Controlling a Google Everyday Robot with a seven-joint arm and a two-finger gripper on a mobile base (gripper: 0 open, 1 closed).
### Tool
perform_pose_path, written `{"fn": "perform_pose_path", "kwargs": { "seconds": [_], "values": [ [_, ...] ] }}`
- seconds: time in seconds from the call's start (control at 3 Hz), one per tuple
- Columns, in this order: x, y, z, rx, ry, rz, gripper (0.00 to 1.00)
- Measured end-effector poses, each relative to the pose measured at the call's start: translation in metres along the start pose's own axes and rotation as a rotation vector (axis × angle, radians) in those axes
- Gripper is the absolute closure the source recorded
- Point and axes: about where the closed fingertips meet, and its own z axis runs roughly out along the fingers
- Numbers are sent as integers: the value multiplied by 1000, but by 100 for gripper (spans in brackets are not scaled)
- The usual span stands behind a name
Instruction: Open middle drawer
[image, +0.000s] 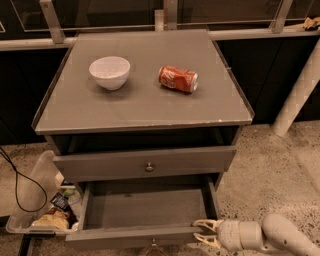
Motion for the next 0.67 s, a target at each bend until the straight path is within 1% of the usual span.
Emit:
{"fn": "perform_pose_path", "kwargs": {
  "seconds": [0.33,0.67],
  "values": [
    [0,-2,-1,0,0,0,100],
    [2,4,0,-9,-8,11,100]
  ]
}}
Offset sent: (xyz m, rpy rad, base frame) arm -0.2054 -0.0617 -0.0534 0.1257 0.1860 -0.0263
